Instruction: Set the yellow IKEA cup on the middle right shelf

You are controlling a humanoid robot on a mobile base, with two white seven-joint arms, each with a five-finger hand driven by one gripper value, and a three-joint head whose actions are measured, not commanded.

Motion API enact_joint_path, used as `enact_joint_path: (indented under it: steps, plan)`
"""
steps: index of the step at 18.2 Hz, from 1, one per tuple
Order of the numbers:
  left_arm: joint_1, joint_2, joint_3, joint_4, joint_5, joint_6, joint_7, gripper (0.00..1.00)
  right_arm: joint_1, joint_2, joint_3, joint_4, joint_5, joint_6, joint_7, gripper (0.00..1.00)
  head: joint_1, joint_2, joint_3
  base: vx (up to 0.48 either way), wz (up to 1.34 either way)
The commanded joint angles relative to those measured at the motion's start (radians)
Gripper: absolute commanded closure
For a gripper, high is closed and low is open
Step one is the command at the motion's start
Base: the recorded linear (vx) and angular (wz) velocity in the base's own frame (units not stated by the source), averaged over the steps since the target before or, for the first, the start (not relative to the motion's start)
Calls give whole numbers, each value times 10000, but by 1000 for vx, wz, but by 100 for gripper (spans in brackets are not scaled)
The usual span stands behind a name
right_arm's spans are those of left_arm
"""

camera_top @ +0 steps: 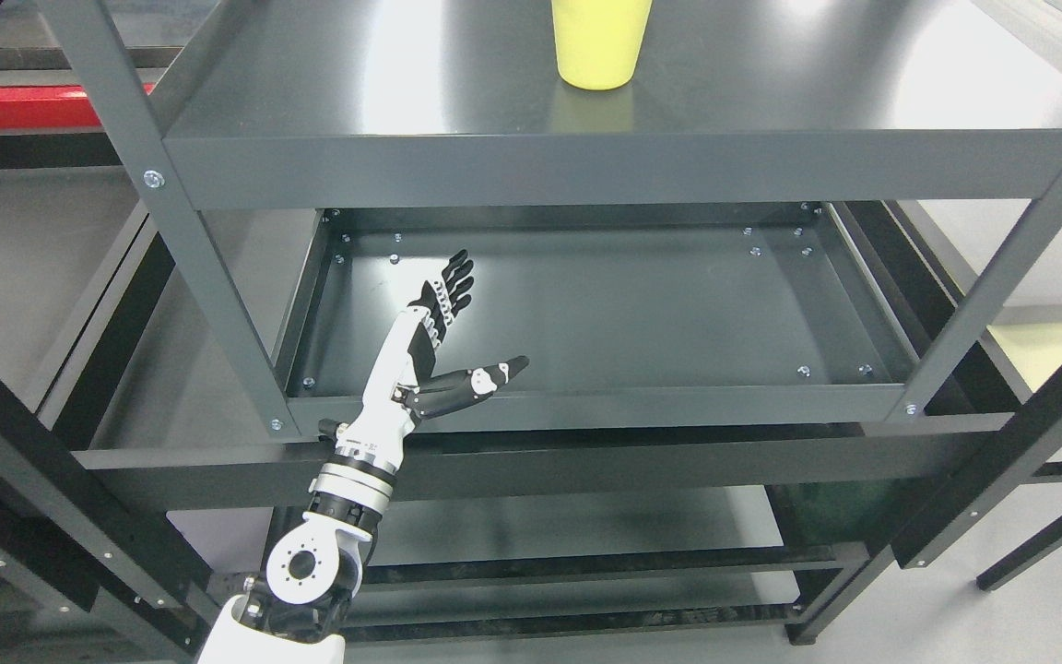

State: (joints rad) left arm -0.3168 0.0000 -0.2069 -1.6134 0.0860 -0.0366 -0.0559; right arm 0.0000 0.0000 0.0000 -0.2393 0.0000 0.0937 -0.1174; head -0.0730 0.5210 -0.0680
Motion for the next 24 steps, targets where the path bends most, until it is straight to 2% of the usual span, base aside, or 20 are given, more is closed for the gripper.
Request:
enact_joint_path:
  steps: [1,24]
  plan:
    - [8,174,-110,-96,15,-2,-9,1,138,-175,169,0,-245,-1,9,1,0,0,0,0,0]
    - [146,174,550,-249,30,-186,-40,1,138,-175,169,0,-245,-1,9,1,0,0,0,0,0]
